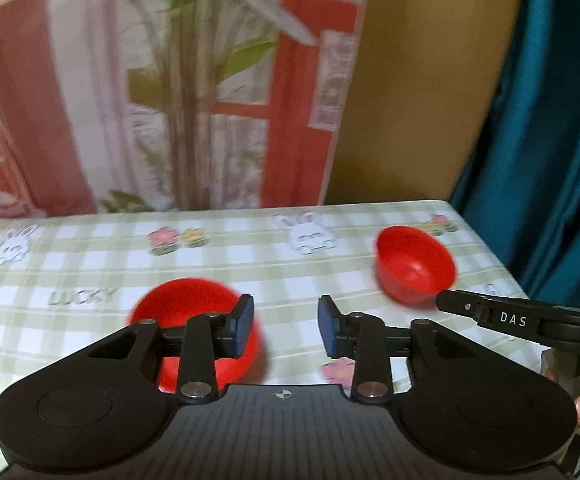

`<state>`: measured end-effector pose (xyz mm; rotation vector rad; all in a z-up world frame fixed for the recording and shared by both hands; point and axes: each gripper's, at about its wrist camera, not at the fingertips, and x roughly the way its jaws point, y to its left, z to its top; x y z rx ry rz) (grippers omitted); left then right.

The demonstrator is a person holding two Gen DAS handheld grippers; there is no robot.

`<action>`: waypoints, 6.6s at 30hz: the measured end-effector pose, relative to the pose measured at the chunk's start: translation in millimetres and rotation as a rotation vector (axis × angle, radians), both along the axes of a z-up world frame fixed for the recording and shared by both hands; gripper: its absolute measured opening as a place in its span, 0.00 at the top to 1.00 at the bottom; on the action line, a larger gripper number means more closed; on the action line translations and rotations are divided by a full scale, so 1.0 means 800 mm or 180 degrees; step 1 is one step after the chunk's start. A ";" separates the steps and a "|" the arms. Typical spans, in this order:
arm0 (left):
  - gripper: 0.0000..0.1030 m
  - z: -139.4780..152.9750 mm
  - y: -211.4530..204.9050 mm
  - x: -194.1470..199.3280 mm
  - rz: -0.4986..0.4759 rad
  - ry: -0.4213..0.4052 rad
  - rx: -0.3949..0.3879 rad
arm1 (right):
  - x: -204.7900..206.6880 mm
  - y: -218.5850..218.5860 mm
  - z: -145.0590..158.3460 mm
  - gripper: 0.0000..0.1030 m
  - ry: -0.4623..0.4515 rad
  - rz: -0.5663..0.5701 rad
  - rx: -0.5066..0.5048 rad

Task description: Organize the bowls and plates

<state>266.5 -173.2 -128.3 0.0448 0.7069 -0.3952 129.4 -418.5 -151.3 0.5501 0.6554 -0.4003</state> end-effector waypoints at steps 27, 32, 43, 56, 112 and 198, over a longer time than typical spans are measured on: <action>0.57 -0.091 -0.159 0.114 -0.0165 0.0407 0.0059 | -0.009 -0.122 -0.073 0.82 -0.0196 -0.0320 -0.0376; 0.58 -0.101 -0.162 0.122 -0.0169 0.0515 0.0057 | -0.007 -0.128 -0.085 0.82 -0.0241 -0.0423 -0.0185; 0.86 -0.097 -0.167 0.111 -0.0264 0.0424 0.0253 | -0.003 -0.118 -0.087 0.91 -0.0226 -0.0511 -0.0127; 0.86 -0.047 -0.105 0.032 -0.0117 0.0346 0.0386 | -0.032 -0.047 -0.054 0.93 -0.0343 -0.0563 0.0032; 0.85 0.001 0.134 0.068 0.0413 0.0258 0.0091 | 0.127 0.167 0.049 0.93 -0.0467 0.0197 -0.0256; 0.87 -0.093 0.138 0.098 0.0552 0.0673 -0.0424 | 0.134 0.122 -0.070 0.91 0.0029 -0.0015 0.0715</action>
